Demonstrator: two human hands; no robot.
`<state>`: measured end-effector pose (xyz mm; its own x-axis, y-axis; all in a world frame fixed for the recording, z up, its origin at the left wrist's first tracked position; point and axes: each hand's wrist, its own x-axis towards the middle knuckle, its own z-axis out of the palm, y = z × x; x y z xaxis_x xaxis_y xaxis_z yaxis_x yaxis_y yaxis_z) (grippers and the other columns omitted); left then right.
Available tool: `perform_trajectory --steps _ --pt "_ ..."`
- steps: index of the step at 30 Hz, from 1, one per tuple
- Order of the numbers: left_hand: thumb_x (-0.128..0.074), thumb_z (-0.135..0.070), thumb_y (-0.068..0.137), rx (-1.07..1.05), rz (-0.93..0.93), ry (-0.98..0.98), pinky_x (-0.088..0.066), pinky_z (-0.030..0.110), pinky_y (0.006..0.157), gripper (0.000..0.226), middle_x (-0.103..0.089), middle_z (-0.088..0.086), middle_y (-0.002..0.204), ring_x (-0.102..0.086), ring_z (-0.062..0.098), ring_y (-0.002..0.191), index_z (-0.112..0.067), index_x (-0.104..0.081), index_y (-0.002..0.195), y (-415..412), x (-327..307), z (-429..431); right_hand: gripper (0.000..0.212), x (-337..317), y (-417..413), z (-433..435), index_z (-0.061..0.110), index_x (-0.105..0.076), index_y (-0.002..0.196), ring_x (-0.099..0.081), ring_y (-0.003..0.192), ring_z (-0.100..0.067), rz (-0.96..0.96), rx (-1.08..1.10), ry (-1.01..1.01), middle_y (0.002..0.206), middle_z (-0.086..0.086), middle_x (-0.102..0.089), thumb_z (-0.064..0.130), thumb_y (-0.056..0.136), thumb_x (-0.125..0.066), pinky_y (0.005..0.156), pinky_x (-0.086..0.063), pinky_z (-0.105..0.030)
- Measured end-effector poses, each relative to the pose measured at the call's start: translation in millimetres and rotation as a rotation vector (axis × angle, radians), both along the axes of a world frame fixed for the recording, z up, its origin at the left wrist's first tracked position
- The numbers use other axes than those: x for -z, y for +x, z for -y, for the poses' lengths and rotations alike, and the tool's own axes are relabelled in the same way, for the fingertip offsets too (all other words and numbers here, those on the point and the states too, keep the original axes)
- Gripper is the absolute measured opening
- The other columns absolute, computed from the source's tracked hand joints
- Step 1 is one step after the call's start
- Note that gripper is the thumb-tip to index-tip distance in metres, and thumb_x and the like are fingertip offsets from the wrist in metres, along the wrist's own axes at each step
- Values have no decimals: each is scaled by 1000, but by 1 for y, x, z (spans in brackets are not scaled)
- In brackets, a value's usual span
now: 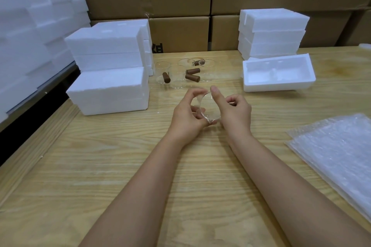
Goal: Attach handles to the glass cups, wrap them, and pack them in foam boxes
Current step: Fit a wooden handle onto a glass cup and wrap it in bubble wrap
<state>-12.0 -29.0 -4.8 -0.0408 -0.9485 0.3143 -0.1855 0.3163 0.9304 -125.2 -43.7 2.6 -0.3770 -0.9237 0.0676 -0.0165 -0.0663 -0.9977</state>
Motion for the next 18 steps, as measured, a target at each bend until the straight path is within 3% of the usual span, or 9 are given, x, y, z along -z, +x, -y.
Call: perform_trajectory --steps 2,3,5,7,12,14,16,18 --pt "-69 15 72 -22 11 -3 -51 13 59 70 -55 -23 109 -59 11 86 -47 -53 102 -1 0 1 52 -2 1 0 18 -49 76 -52 73 -9 -58 -12 21 102 -2 -43 58 62 -79 43 -38 -6" --pt "-69 15 71 -35 11 -4 -50 13 59 70 -59 -13 106 -58 10 83 -47 -53 100 0 1 1 55 -2 1 0 18 -49 81 -50 74 -4 -102 -22 25 100 3 -37 59 59 -79 45 -38 -4" --pt "-71 13 70 -54 11 -11 -48 11 57 69 -63 4 99 -56 8 75 -46 -52 100 0 1 2 65 -1 1 0 18 -47 91 -46 77 2 -208 -43 34 101 4 -31 61 54 -80 65 -47 -12" --pt "-73 11 69 -63 5 -17 -50 15 58 69 -63 -5 95 -56 3 68 -46 -53 101 1 1 2 72 0 1 0 18 -43 96 -43 80 5 -293 -79 31 106 2 -27 58 51 -81 77 -46 -20" --pt "-70 13 69 -71 -87 7 -49 14 60 68 -64 -20 87 -57 -5 63 -43 -54 102 5 3 5 74 1 -5 0 22 -36 100 -38 92 10 -420 -239 -73 103 6 -23 46 51 -87 71 -32 5" --pt "-72 10 68 -71 -117 13 -53 20 65 67 -62 -30 102 -59 0 73 -44 -54 104 5 2 5 73 2 -11 0 25 -38 102 -42 89 12 -409 -290 -109 102 11 -25 42 52 -88 75 -34 4" --pt "-73 7 68 -61 -176 24 -59 34 74 64 -59 -19 118 -62 14 85 -42 -55 106 5 2 5 66 2 -15 0 28 -43 101 -45 79 9 -387 -337 -136 105 11 -30 35 55 -89 79 -41 -5" --pt "-76 7 69 -40 -220 27 -59 36 72 63 -58 -7 126 -65 15 87 -38 -55 108 6 1 5 56 1 -19 -1 32 -46 96 -45 71 5 -343 -374 -156 113 3 -38 25 60 -88 76 -44 -11"
